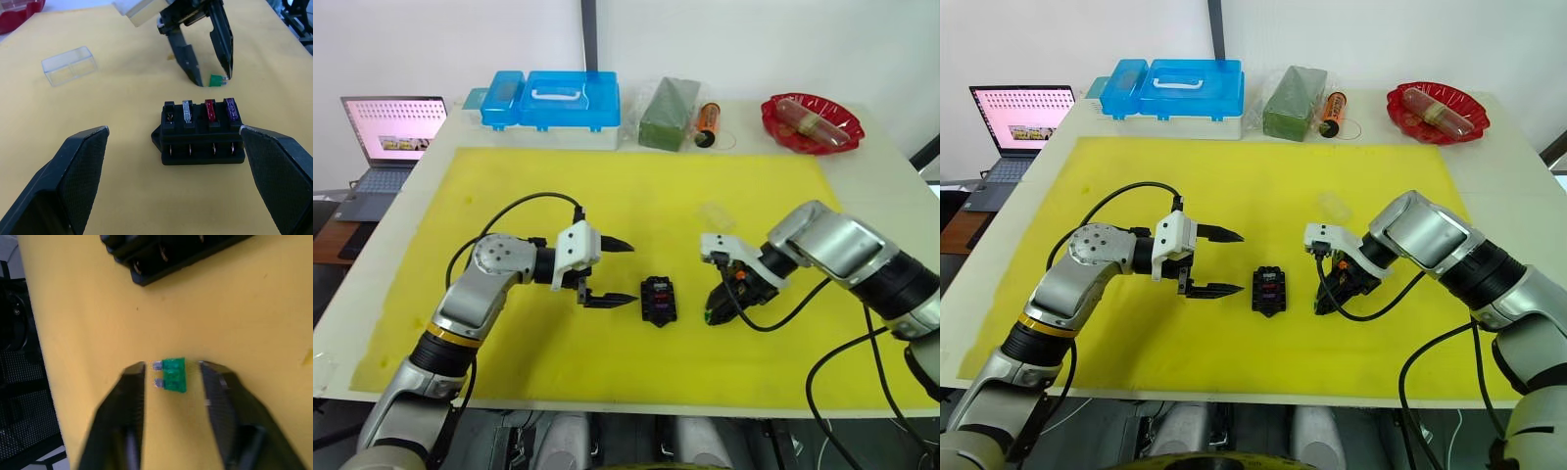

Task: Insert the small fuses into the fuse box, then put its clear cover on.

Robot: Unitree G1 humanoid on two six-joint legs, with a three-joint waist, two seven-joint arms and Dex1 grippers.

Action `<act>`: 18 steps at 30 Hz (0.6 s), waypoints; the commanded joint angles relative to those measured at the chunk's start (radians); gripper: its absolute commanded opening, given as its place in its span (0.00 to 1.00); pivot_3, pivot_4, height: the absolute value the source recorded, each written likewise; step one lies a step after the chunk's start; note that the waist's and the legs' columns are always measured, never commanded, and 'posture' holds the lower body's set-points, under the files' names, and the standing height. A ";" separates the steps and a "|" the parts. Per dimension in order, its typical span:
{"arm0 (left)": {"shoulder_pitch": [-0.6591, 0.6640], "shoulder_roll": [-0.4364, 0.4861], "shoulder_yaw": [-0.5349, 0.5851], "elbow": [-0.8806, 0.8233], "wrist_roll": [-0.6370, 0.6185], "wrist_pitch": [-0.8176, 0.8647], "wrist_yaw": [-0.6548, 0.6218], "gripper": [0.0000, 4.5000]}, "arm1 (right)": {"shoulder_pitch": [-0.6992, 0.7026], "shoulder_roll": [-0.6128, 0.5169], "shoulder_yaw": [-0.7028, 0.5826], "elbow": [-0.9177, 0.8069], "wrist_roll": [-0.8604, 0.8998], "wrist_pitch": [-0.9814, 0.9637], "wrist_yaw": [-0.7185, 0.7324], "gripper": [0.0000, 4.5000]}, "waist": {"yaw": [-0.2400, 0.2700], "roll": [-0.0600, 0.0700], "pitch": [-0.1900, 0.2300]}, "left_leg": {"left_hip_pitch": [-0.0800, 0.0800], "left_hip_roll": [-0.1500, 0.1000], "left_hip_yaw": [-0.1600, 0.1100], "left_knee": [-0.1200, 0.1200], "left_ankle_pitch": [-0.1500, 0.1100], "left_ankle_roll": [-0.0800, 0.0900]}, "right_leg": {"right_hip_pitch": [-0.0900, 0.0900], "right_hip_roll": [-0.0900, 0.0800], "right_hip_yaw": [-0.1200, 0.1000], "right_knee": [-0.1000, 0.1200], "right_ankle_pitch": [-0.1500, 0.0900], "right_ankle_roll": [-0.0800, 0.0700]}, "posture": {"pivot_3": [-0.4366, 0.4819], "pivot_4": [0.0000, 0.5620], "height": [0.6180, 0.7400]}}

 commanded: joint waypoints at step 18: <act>-0.012 0.006 0.003 -0.040 -0.032 -0.004 -0.039 1.00 | 0.434 -0.061 -0.684 -0.301 0.282 0.350 -0.263 0.63 | 0.002 0.000 0.000 | 0.001 0.000 -0.001 0.000 0.000 0.000 | 0.002 -0.003 0.000 0.000 0.000 -0.001 | 0.48 0.27 1.00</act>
